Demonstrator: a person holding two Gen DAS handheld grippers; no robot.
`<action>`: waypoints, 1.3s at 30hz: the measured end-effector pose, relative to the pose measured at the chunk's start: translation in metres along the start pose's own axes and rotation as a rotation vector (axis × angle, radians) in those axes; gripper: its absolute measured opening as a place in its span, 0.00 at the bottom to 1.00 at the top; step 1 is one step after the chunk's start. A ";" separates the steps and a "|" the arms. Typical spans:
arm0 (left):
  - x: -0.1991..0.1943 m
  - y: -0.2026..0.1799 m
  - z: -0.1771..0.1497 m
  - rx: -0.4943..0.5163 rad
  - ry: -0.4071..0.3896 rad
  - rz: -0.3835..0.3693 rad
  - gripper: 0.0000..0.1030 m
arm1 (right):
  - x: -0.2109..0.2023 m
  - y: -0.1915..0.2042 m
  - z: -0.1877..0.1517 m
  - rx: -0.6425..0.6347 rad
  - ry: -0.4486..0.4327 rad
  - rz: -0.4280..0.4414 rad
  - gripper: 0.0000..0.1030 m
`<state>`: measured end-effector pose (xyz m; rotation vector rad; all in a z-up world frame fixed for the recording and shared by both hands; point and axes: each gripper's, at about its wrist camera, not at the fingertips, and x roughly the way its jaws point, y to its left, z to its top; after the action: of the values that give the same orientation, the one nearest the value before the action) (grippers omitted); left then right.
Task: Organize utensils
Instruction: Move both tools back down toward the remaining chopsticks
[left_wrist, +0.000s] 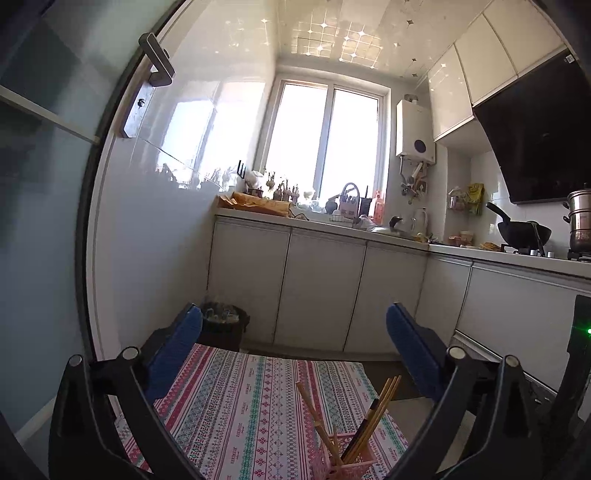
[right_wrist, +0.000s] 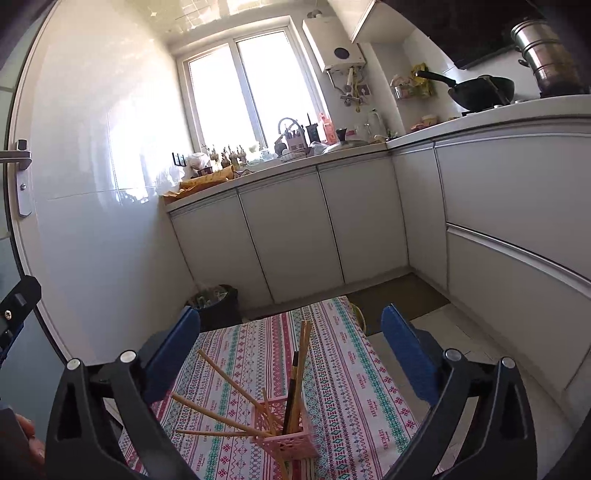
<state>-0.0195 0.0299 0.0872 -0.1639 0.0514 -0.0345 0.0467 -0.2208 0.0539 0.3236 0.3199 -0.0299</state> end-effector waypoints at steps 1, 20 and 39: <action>0.000 0.000 -0.001 0.001 0.005 0.001 0.93 | 0.000 0.000 0.001 -0.003 0.009 -0.003 0.93; 0.015 0.001 -0.066 0.309 0.498 -0.213 0.93 | -0.048 -0.058 -0.030 0.065 0.135 -0.086 0.93; 0.088 -0.024 -0.248 0.434 1.243 -0.420 0.52 | -0.035 -0.117 -0.040 0.246 0.273 -0.080 0.93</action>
<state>0.0538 -0.0371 -0.1577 0.3064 1.2416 -0.5607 -0.0078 -0.3203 -0.0069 0.5611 0.6019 -0.1046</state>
